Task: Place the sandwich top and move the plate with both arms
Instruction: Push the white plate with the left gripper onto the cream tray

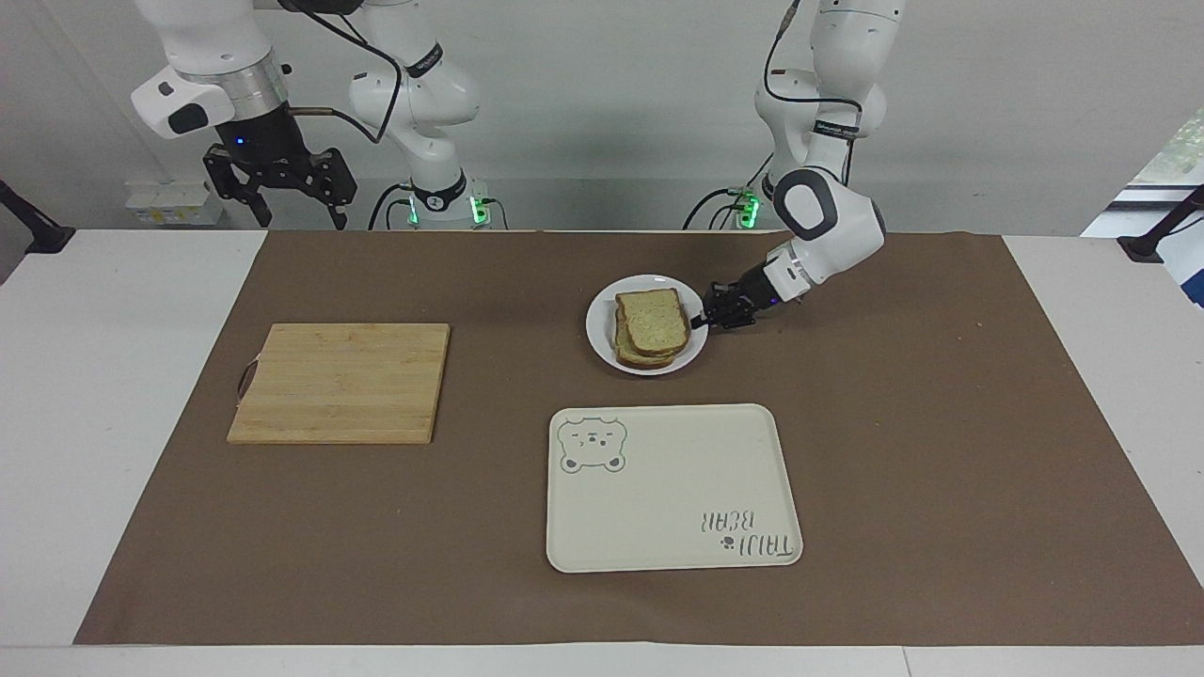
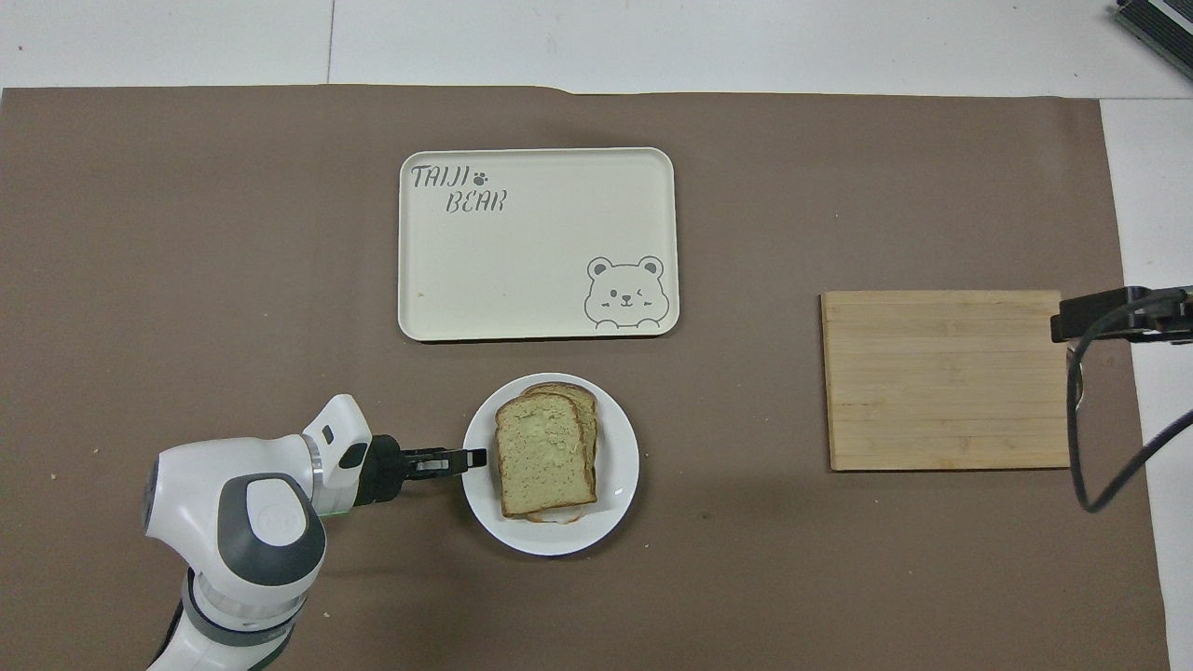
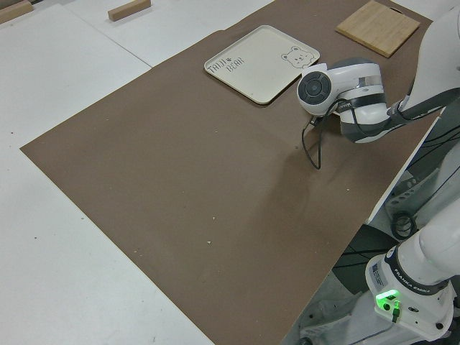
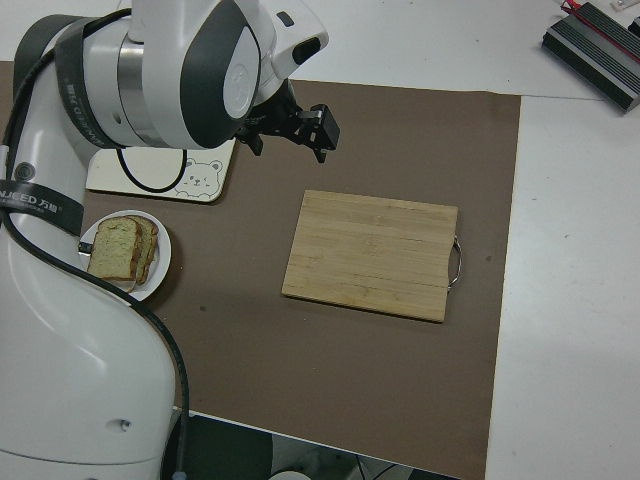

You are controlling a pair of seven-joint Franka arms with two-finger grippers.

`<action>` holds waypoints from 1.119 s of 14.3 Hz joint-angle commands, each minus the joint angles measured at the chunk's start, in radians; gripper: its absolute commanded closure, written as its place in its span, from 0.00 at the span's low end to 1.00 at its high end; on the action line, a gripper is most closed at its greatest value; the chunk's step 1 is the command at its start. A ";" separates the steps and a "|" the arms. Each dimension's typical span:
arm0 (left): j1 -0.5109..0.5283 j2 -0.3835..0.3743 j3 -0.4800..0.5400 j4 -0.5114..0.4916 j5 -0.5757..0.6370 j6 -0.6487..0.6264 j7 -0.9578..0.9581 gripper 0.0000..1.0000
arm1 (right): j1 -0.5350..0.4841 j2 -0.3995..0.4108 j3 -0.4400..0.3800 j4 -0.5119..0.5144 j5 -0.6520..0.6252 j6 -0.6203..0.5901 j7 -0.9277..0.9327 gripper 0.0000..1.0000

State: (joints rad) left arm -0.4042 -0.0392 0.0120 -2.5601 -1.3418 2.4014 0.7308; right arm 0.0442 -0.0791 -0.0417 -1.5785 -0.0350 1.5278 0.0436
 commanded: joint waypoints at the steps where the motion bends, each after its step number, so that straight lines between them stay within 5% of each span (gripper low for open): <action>1: 0.014 -0.002 0.011 0.001 -0.016 0.010 0.022 1.00 | -0.020 -0.010 0.009 -0.005 -0.008 -0.005 -0.030 0.00; 9: 0.120 0.005 0.014 0.176 0.000 -0.090 -0.020 1.00 | -0.021 -0.001 0.009 0.017 -0.013 -0.029 -0.086 0.00; 16: 0.226 0.217 0.003 0.529 0.268 -0.146 -0.267 1.00 | -0.018 -0.004 0.009 0.012 -0.011 -0.029 -0.090 0.00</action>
State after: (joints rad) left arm -0.2163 0.0896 0.0284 -2.1601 -1.1424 2.2986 0.5415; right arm 0.0428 -0.0794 -0.0419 -1.5723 -0.0350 1.5139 -0.0146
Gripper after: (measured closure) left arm 0.947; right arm 0.000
